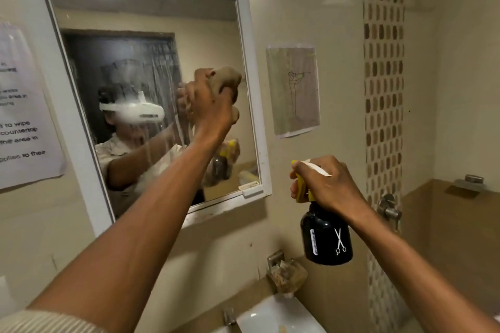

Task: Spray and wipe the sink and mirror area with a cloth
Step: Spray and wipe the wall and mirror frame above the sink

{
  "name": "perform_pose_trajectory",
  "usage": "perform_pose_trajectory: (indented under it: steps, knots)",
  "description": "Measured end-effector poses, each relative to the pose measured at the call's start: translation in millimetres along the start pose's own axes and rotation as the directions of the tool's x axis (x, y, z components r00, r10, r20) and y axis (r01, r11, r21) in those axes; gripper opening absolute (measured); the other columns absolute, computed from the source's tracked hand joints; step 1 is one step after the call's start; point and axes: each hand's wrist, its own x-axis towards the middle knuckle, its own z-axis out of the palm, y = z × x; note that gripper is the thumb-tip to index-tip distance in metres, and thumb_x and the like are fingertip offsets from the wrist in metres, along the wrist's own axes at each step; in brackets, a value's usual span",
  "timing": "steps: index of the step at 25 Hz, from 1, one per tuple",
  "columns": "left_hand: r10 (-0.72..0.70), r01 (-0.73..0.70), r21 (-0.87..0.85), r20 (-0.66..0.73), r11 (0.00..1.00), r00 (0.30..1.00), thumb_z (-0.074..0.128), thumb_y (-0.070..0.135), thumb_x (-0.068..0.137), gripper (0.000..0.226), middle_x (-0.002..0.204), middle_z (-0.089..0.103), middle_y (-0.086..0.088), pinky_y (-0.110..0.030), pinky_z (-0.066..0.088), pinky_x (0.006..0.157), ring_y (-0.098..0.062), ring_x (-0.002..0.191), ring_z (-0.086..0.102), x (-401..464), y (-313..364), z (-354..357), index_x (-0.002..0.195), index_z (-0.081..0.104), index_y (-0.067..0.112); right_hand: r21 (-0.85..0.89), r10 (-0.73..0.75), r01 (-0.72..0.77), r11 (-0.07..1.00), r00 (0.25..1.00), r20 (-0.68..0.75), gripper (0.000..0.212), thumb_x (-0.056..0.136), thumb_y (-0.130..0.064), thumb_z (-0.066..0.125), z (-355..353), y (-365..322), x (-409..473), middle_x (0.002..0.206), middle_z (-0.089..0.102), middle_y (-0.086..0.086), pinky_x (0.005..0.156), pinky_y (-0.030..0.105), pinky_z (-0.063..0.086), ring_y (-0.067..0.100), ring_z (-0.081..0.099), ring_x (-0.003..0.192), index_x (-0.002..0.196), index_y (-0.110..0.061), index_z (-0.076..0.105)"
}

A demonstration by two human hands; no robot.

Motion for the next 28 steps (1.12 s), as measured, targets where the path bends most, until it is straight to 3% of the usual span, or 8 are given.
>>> perform_pose_trajectory:
  steps: [2, 5, 7, 10, 15, 22, 25, 28]
  knots:
    - [0.061, -0.065, 0.135, 0.033, 0.989, 0.998, 0.055, 0.013, 0.088, 0.036, 0.113, 0.041, -0.005, -0.011, 0.03, 0.065, -0.005, 0.087, 0.04, -3, -3, 14, 0.123, 0.048, 0.01, 0.018, 0.063, -0.063, 0.998, 0.998, 0.013, 0.036, 0.096, -0.027, 0.061, 2, 11, -5, 0.062, 0.076, 0.014, 0.071, 0.06, 0.065, 0.038, 0.078, 0.065, 0.075, -0.003, 0.075]
    - [0.127, -0.151, 0.216, 0.122, 0.965, 0.984, 0.056, 0.012, 0.088, 0.034, 0.115, 0.037, -0.008, -0.012, 0.028, 0.071, -0.013, 0.095, 0.036, -7, -10, 32, 0.122, 0.048, 0.012, 0.002, 0.102, -0.103, 0.995, 0.994, 0.026, 0.035, 0.096, -0.028, 0.062, 0, 22, -8, 0.062, 0.076, 0.013, 0.07, 0.058, 0.065, 0.033, 0.078, 0.062, 0.078, -0.002, 0.076]
    - [0.168, -0.228, 0.249, 0.239, 0.941, 0.956, 0.054, 0.009, 0.084, 0.036, 0.12, 0.038, -0.011, -0.026, 0.042, 0.083, -0.022, 0.103, 0.041, -4, -17, 45, 0.12, 0.048, 0.014, 0.024, 0.112, -0.112, 0.993, 0.994, 0.004, 0.034, 0.095, -0.028, 0.062, -2, 29, -11, 0.063, 0.076, 0.013, 0.071, 0.058, 0.065, 0.032, 0.078, 0.064, 0.078, -0.002, 0.076]
    - [0.219, -0.38, 0.342, 0.425, 0.859, 0.878, 0.049, 0.002, 0.077, 0.042, 0.124, 0.035, -0.014, -0.05, 0.044, 0.092, -0.032, 0.112, 0.04, -7, -31, 65, 0.116, 0.046, 0.014, 0.057, 0.099, -0.098, 0.994, 0.995, -0.022, 0.033, 0.096, -0.03, 0.062, -8, 43, -14, 0.069, 0.078, 0.014, 0.079, 0.057, 0.066, 0.032, 0.08, 0.072, 0.082, -0.004, 0.077]
    - [0.173, -0.631, 0.639, 0.629, 0.44, 0.758, 0.059, 0.009, 0.076, 0.047, 0.13, 0.037, -0.014, -0.054, 0.037, 0.089, -0.037, 0.125, 0.035, -51, -68, 91, 0.122, 0.05, 0.01, 0.125, 0.128, -0.122, 0.985, 0.991, -0.046, 0.035, 0.098, -0.032, 0.063, -20, 66, -22, 0.07, 0.077, 0.017, 0.081, 0.06, 0.065, 0.038, 0.079, 0.075, 0.08, -0.004, 0.077]
    - [-0.135, -0.775, 0.615, 0.788, 0.143, 0.601, 0.055, 0.025, 0.09, 0.039, 0.142, 0.035, -0.008, -0.041, 0.027, 0.104, -0.025, 0.138, 0.026, -122, -112, 132, 0.127, 0.059, 0.015, 0.114, 0.163, -0.154, 0.981, 0.983, -0.079, 0.036, 0.098, -0.034, 0.064, -43, 87, -36, 0.071, 0.078, 0.017, 0.083, 0.061, 0.064, 0.037, 0.079, 0.076, 0.08, -0.006, 0.078]
    - [-0.131, -0.849, 0.525, 0.839, -0.053, 0.528, 0.057, 0.025, 0.092, 0.038, 0.142, 0.038, -0.009, -0.041, 0.027, 0.104, -0.025, 0.136, 0.027, -126, -115, 130, 0.129, 0.059, 0.014, 0.143, 0.185, -0.169, 0.975, 0.977, -0.106, 0.035, 0.101, -0.028, 0.063, -47, 90, -40, 0.071, 0.077, 0.019, 0.084, 0.064, 0.062, 0.042, 0.078, 0.079, 0.081, -0.004, 0.077]
    - [-0.097, -0.909, 0.362, 0.917, -0.207, 0.387, 0.05, 0.017, 0.097, 0.032, 0.134, 0.041, -0.008, -0.038, 0.032, 0.099, -0.025, 0.13, 0.032, -137, -124, 116, 0.127, 0.059, 0.009, 0.156, 0.19, -0.174, 0.972, 0.977, -0.096, 0.036, 0.098, -0.035, 0.065, -43, 92, -42, 0.071, 0.077, 0.017, 0.085, 0.063, 0.063, 0.038, 0.079, 0.077, 0.078, -0.009, 0.078]
